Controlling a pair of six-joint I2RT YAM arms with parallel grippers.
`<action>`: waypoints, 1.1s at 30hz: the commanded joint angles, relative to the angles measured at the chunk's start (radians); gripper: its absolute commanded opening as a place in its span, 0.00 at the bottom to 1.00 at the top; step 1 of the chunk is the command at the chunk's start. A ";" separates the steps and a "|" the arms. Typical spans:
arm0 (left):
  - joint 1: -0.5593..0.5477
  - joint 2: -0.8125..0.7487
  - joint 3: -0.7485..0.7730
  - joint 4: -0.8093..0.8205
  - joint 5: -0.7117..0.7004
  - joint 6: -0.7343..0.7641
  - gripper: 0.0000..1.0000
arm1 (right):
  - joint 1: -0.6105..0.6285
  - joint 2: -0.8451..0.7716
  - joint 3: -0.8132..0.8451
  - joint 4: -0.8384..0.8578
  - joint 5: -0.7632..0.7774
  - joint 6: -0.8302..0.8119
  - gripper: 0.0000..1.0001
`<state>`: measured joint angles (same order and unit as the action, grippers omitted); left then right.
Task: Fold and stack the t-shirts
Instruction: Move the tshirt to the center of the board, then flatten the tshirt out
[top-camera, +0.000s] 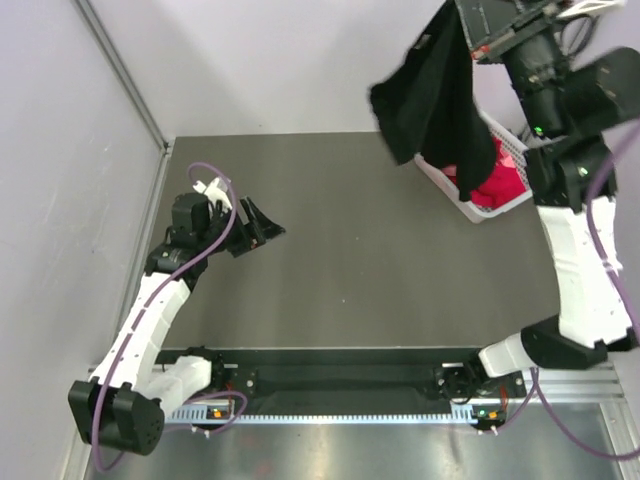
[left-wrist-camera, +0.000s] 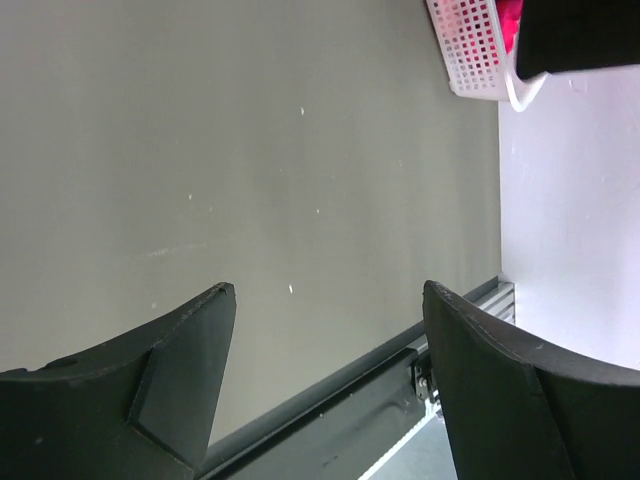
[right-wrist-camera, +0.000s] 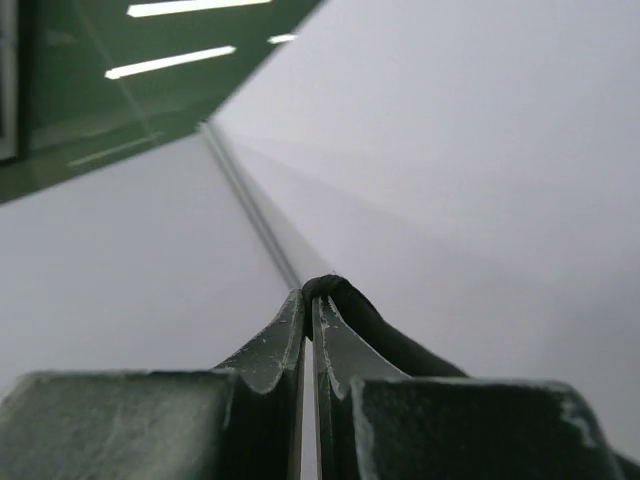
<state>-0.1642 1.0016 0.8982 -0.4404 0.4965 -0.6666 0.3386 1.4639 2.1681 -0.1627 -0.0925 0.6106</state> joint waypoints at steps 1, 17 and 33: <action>0.005 -0.054 -0.007 -0.037 -0.024 -0.019 0.80 | 0.066 -0.042 0.029 0.025 -0.029 0.070 0.00; 0.005 -0.156 0.209 -0.434 -0.507 -0.037 0.88 | 0.114 -0.333 -0.810 -0.551 -0.112 -0.050 0.66; -0.411 0.428 0.137 -0.316 -0.318 -0.030 0.79 | 0.227 -0.401 -1.517 -0.241 -0.457 0.049 0.65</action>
<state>-0.5270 1.4055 1.0336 -0.7563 0.2371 -0.6830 0.5011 1.0496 0.7025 -0.6113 -0.4374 0.5804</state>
